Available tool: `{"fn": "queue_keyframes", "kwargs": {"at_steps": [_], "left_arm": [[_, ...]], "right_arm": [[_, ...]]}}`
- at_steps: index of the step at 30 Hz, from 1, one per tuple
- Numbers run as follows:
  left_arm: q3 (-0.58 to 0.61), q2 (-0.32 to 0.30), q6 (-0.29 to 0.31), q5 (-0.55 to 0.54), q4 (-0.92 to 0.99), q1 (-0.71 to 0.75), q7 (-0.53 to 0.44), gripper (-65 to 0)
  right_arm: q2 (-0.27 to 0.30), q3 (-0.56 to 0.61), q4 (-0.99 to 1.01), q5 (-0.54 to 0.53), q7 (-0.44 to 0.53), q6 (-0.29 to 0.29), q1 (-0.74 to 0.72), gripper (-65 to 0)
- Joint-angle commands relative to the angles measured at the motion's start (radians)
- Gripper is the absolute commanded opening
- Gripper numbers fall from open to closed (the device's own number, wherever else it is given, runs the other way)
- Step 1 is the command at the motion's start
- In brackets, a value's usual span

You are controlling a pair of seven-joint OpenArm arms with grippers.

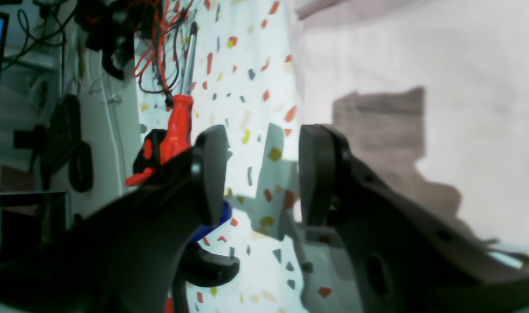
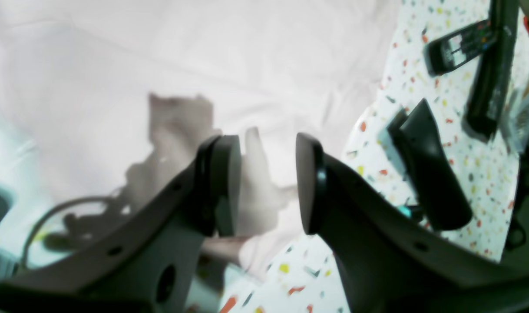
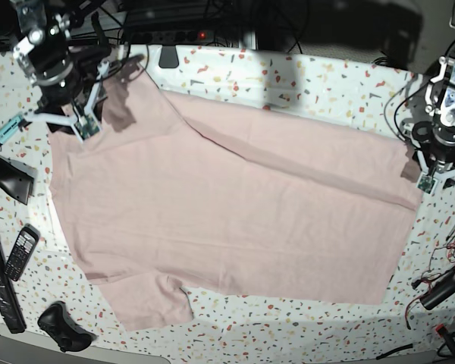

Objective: Fold the T-shirt properly

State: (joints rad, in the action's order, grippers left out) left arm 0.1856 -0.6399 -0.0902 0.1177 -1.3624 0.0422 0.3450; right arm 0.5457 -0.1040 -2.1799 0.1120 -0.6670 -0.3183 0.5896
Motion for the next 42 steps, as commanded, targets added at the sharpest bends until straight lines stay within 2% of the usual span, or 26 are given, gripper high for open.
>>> {"fn": "queue_keyframes", "kwargs": {"at_steps": [1, 7, 11, 16, 20, 24, 27, 30, 34, 39, 42], "left_arm": [[-0.008, -0.02, -0.016, 0.011, -0.031, -0.01, -0.016, -39.2], [-0.008, -0.02, -0.015, 0.011, -0.053, -0.003, -0.016, -39.2], [-0.008, -0.02, -0.015, 0.011, -0.053, -0.003, -0.016, -39.2], [-0.008, -0.02, -0.015, 0.012, -0.053, -0.003, -0.017, -39.2], [-0.008, -0.02, -0.015, 0.012, -0.053, -0.003, -0.017, -39.2], [-0.008, -0.02, -0.015, 0.012, -0.053, -0.003, -0.017, -39.2], [-0.008, -0.02, -0.015, 0.012, -0.053, -0.003, -0.024, -39.2], [-0.008, -0.02, -0.015, 0.012, -0.053, -0.003, -0.024, -39.2], [-0.008, -0.02, -0.015, 0.012, -0.053, -0.003, -0.024, -39.2], [-0.008, -0.02, -0.015, 0.012, -0.053, -0.003, -0.023, -39.2], [-0.008, -0.02, -0.015, 0.012, -0.053, -0.003, -0.023, -39.2]], "right_arm": [[0.014, -0.008, -0.032, 0.007, 0.013, -0.016, 0.018, -43.6], [0.031, -0.008, -0.042, 0.008, 0.014, -0.082, 0.109, -43.8], [0.044, -0.007, -0.04, 0.007, 0.013, -0.174, 0.153, -43.8], [0.053, -0.007, -0.027, 0.008, -0.007, -0.189, 0.167, -43.7], [0.067, -0.007, 0.018, 0.008, -0.006, -0.257, 0.167, -42.2], [0.067, -0.007, 0.08, 0.035, 0.028, -0.274, 0.166, -34.2], [0.067, -0.007, 0.104, 0.092, 0.105, -0.274, 0.155, -33.9], [0.067, -0.004, 0.111, 0.098, 0.15, -0.28, 0.129, -33.9], [0.067, 0.045, 0.117, 0.103, 0.138, -0.315, 0.087, -34.0], [0.067, 0.171, 0.156, 0.235, 0.135, -0.314, 0.04, -34.0], [0.066, 0.236, 0.191, 0.274, 0.134, -0.31, 0.003, -34.0]]}}
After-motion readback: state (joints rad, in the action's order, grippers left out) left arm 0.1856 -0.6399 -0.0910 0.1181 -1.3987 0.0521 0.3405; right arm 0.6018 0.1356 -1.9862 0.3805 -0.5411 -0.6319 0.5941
